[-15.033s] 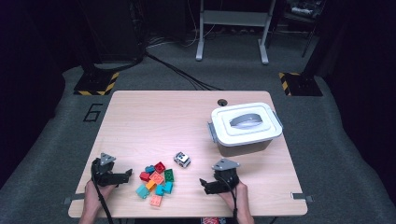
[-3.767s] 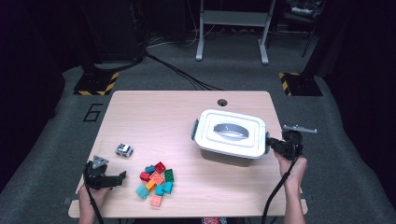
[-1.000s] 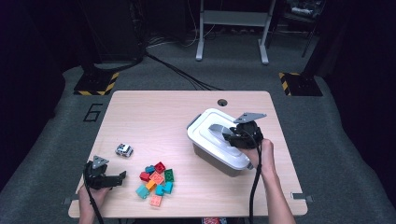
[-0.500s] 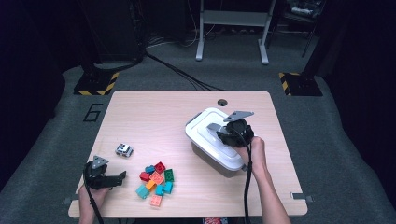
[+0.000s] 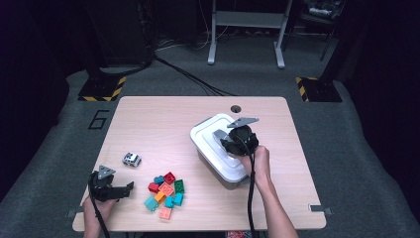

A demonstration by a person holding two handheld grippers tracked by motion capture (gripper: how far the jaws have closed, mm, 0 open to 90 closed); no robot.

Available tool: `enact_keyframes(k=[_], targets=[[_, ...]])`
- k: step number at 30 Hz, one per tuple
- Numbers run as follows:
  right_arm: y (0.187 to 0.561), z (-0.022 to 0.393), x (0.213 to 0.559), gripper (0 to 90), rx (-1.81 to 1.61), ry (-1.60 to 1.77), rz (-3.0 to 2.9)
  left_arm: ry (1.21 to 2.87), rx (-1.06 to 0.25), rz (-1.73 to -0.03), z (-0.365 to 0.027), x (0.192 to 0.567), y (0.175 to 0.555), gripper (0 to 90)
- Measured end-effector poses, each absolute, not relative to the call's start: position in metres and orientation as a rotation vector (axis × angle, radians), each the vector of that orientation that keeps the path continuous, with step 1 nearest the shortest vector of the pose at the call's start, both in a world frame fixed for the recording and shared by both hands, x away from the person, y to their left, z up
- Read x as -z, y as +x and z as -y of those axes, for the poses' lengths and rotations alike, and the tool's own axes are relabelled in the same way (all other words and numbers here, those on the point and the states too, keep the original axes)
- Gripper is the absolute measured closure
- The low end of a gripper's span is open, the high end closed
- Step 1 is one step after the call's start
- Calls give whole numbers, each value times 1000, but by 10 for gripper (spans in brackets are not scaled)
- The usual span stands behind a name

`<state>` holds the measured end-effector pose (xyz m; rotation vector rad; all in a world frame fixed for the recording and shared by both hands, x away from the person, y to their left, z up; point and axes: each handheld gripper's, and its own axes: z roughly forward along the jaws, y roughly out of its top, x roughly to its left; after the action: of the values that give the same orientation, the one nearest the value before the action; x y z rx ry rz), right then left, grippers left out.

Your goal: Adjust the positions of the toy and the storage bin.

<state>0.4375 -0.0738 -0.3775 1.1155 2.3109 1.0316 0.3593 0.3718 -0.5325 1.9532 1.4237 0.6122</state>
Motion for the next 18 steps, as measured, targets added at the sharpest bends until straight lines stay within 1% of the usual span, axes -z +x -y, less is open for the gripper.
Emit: enact_keyframes(k=[18], targets=[[439,45,378,672,-1076,1147,-2320,1951,-610,-1421,-372,533,359,7]])
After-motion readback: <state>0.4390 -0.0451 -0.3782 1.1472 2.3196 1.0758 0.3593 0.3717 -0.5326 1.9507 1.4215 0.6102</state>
